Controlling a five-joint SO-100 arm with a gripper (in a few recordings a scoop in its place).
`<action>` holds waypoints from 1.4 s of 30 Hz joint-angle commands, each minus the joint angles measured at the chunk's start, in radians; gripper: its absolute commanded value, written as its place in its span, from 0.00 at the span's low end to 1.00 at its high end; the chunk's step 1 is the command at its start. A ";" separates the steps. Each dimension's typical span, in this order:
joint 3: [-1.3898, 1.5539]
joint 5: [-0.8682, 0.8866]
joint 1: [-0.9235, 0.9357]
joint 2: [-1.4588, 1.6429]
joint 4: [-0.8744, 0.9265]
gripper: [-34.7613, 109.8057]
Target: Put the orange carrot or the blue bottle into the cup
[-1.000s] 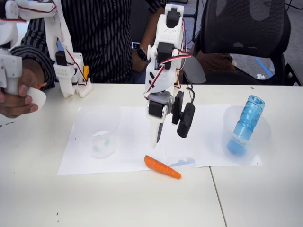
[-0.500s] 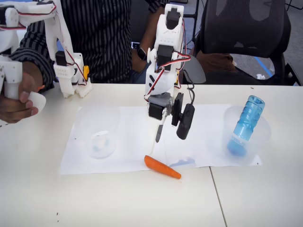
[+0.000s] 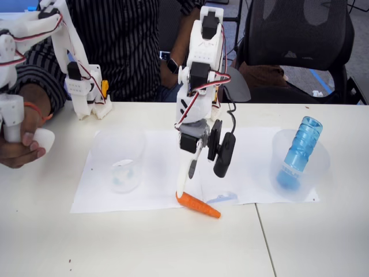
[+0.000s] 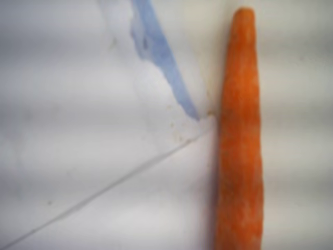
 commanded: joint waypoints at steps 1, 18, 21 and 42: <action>-0.141 0.014 0.015 -0.018 -0.008 0.55; -0.245 0.011 0.017 -0.114 -0.009 0.55; -0.255 0.009 0.017 -0.146 -0.009 0.55; -0.256 0.009 0.015 -0.181 -0.011 0.55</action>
